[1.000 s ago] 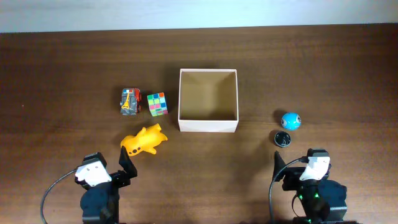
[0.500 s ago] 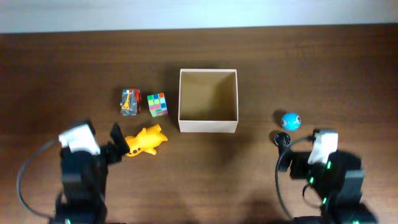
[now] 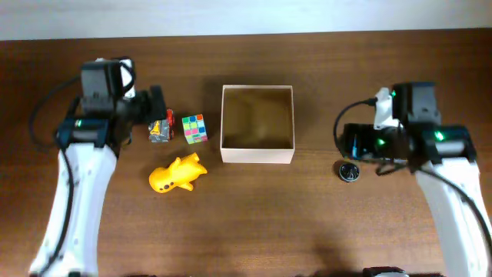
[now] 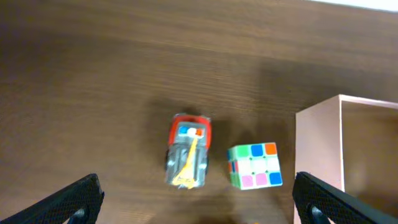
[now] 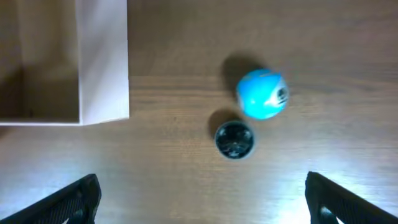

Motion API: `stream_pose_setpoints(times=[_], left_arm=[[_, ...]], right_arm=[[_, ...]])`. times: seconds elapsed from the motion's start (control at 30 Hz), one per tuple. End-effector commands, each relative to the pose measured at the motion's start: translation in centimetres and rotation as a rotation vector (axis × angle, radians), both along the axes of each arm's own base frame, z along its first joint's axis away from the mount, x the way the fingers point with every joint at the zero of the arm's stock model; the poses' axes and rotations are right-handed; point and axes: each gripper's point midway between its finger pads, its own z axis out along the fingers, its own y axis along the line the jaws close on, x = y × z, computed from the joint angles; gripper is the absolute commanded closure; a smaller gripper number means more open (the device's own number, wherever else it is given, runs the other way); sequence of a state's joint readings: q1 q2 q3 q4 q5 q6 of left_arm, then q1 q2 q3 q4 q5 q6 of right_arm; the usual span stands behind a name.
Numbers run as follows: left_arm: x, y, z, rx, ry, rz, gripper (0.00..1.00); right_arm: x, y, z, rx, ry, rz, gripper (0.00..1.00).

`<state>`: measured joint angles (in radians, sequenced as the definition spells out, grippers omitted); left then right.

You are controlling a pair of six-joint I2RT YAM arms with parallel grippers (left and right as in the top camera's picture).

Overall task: Pack container
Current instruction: 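Reach the left gripper to the red toy truck and grasp it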

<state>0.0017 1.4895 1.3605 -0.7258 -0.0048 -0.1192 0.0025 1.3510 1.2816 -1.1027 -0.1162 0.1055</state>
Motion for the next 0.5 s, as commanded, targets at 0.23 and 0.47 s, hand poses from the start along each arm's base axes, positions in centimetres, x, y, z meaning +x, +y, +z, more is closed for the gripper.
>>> stream_pose_setpoints(times=[0.23, 0.47], left_arm=[[2.9, -0.6, -7.3, 0.082, 0.149, -0.179, 0.01], [2.6, -0.6, -13.8, 0.114, 0.308, -0.261, 0.02]], right_arm=[[0.6, 0.9, -2.4, 0.06, 0.103, 0.006, 0.01], [0.5, 0.9, -2.4, 0.06, 0.111, 0.007, 0.01]])
